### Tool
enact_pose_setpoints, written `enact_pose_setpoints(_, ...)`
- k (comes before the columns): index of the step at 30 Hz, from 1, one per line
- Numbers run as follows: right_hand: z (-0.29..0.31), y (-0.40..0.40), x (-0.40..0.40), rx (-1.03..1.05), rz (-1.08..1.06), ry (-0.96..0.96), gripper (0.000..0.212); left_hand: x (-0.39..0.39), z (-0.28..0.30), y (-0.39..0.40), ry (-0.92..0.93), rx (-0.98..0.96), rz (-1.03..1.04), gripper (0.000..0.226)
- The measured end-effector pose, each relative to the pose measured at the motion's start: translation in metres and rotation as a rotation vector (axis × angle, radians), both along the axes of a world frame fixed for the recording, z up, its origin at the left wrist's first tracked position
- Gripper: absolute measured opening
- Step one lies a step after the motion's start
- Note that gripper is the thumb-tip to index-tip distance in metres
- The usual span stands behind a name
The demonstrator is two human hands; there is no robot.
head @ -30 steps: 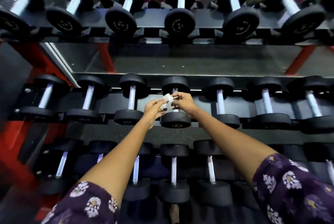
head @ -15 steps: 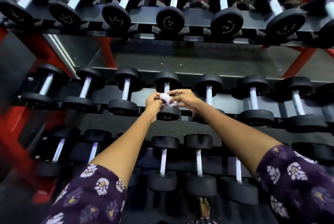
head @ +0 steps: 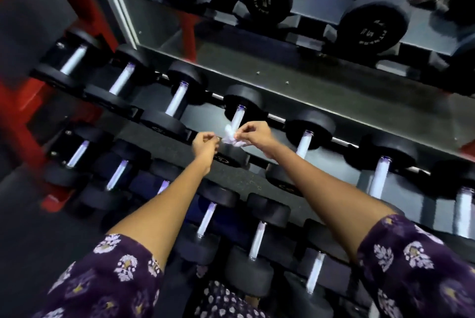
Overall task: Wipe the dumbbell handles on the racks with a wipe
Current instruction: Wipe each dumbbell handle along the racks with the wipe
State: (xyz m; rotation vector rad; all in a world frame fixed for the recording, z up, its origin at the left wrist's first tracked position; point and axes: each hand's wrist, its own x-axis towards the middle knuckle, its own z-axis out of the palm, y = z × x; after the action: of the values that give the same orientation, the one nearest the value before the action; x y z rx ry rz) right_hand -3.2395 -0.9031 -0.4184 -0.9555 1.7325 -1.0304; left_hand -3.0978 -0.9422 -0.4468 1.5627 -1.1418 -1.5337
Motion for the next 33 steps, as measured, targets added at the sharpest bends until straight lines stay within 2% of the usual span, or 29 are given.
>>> enact_pose_setpoints(1, -0.007, -0.005, -0.007, -0.002, -0.053, 0.006, 0.025, 0.001, -0.005, 0.000, -0.125, -0.067, 0.006, 0.014)
enact_pose_setpoints(4, -0.033, -0.022, -0.025, 0.017, -0.157, 0.109, 0.030, -0.001, -0.027, -0.008, -0.486, -0.181, -0.184, 0.071)
enact_pose_setpoints(7, -0.054, -0.037, -0.029, 0.051, -0.116, 0.190, 0.029, -0.010, -0.038, -0.012, -0.695, -0.186, -0.399, 0.115)
enact_pose_setpoints(9, -0.067, -0.049, -0.027, 0.047, -0.048, 0.269, 0.020, -0.020, -0.045, -0.016, -0.796, -0.183, -0.487, 0.128)
enact_pose_setpoints(11, -0.075, -0.058, -0.024, 0.022, 0.003, 0.333, 0.015, -0.028, -0.050, -0.019, -0.837, -0.183, -0.512, 0.134)
enact_pose_setpoints(15, -0.092, -0.076, -0.021, -0.027, 0.106, 0.518, 0.027, -0.040, -0.062, -0.024, -0.836, -0.186, -0.453, 0.144)
enact_pose_setpoints(18, -0.105, -0.082, -0.019, 0.018, 0.332, 0.689, 0.021, -0.044, -0.062, -0.022, -0.844, -0.141, -0.403, 0.150)
enact_pose_setpoints(21, -0.106, -0.082, -0.027, 0.054, 0.524, 0.804, 0.022, -0.046, -0.059, -0.024, -0.887, -0.077, -0.444, 0.152)
enact_pose_setpoints(23, -0.103, -0.090, -0.040, 0.055, 0.519, 0.882, 0.024, -0.047, -0.058, -0.025, -0.915, -0.067, -0.455, 0.150)
enact_pose_setpoints(26, -0.103, -0.097, -0.039, 0.044, 0.423, 0.842, 0.021, -0.047, -0.059, -0.024, -0.922, -0.083, -0.445, 0.149)
enact_pose_setpoints(29, -0.107, -0.097, -0.024, 0.065, 0.631, 0.853, 0.015, -0.046, -0.060, -0.023, -0.917, -0.093, -0.440, 0.148)
enact_pose_setpoints(30, -0.105, -0.100, -0.027, 0.060, 0.633, 0.852, 0.012, -0.046, -0.060, -0.023, -0.922, -0.093, -0.443, 0.148)
enact_pose_setpoints(33, -0.100, -0.114, -0.040, 0.020, 0.416, 0.891, 0.013, -0.047, -0.059, -0.024, -0.938, -0.095, -0.448, 0.148)
